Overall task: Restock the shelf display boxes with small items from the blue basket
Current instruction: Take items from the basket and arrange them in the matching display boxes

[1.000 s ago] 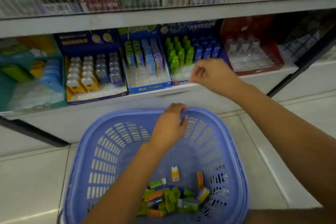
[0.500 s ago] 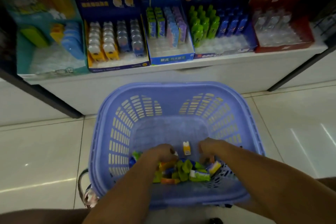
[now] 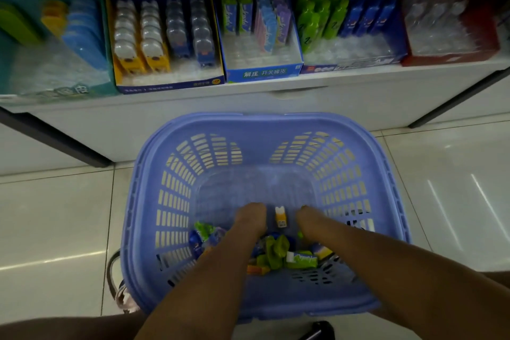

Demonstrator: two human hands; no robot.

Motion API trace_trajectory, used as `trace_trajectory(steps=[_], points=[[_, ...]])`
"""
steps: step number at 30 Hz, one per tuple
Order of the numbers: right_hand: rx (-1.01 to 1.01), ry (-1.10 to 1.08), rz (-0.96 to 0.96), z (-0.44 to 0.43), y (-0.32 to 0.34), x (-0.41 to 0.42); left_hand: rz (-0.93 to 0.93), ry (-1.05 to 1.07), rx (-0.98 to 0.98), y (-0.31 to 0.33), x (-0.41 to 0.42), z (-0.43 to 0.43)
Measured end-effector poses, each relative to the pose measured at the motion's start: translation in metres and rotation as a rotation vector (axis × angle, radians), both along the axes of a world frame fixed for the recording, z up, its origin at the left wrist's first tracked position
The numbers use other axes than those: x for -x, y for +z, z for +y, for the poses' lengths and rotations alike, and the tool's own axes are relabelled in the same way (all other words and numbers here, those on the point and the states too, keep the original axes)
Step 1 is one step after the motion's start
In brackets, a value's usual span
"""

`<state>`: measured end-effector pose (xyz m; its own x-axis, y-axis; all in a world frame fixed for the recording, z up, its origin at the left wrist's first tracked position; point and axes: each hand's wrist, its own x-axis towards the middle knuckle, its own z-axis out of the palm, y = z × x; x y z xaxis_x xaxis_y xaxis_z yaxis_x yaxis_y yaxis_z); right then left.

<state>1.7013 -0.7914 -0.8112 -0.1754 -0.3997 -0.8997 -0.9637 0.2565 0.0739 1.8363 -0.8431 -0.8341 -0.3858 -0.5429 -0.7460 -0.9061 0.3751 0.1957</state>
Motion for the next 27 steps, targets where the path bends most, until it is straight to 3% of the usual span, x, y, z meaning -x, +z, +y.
trace_trajectory(steps=[3,6,11,14,17,18,20,23,27], points=[[-0.039,0.036,0.007,-0.013,0.015,0.002,0.003,-0.010,0.034,-0.004,0.003,0.002],[0.140,-0.097,-0.099,-0.027,0.039,0.017,0.059,0.047,0.037,-0.001,0.002,0.003],[0.295,-0.512,-0.403,-0.043,0.088,0.045,0.318,0.410,0.022,0.021,-0.002,-0.018],[0.315,-0.728,-0.604,-0.041,0.114,0.054,0.544,0.657,-0.215,0.044,0.002,-0.038],[0.372,-0.789,-0.658,-0.041,0.134,0.055,0.738,1.072,-0.667,0.073,0.013,-0.045],[0.414,-0.777,-0.649,-0.042,0.140,0.054,0.761,1.067,-0.777,0.084,0.016,-0.045],[0.502,-0.762,-0.669,-0.043,0.153,0.052,0.806,0.899,-0.808,0.106,0.020,-0.044],[0.580,-0.795,-0.808,-0.043,0.172,0.050,0.928,0.655,-0.676,0.137,0.018,-0.040],[0.697,-0.742,-0.889,-0.046,0.194,0.044,1.102,0.645,-0.471,0.169,0.007,-0.037]])
